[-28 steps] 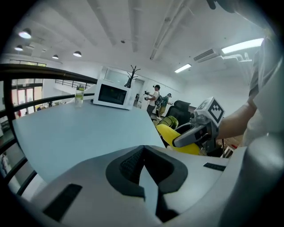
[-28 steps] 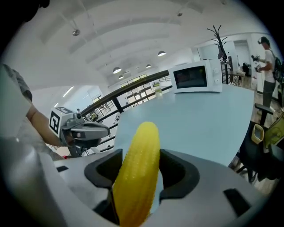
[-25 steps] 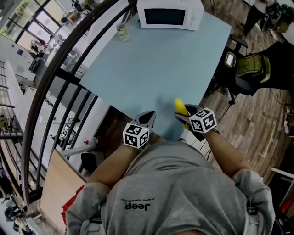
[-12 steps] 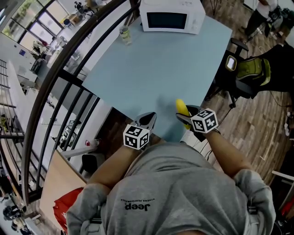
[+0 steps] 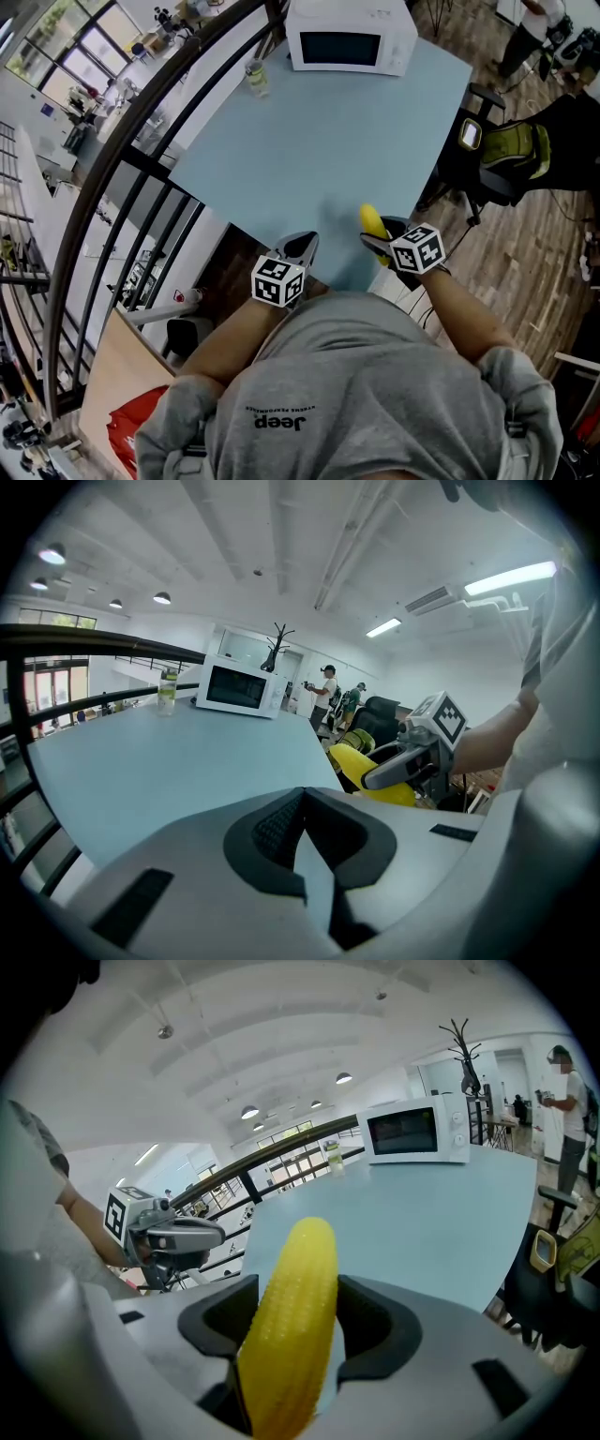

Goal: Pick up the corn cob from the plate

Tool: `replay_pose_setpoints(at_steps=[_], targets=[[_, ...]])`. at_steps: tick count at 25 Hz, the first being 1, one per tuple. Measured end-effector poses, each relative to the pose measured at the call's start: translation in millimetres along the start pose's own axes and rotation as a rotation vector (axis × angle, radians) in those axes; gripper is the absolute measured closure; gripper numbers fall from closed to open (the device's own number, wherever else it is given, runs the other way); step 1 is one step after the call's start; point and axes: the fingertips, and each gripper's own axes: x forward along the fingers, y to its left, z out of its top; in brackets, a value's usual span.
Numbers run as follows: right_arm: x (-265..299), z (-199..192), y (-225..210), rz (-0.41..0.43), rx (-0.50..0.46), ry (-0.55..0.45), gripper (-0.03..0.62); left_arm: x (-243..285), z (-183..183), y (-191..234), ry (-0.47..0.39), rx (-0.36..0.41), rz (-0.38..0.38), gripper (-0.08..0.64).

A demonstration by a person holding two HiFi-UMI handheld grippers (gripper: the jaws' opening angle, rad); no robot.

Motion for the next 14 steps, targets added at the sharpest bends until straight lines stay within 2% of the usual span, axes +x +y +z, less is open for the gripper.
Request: replay_pose_setpoints(at_steps=[14], targets=[[-1.6,-3.1,0.0,-0.002,0.003,0.000,0.322,-1.6,-1.4,2.1,0.000,-0.007,0.010,0.542]])
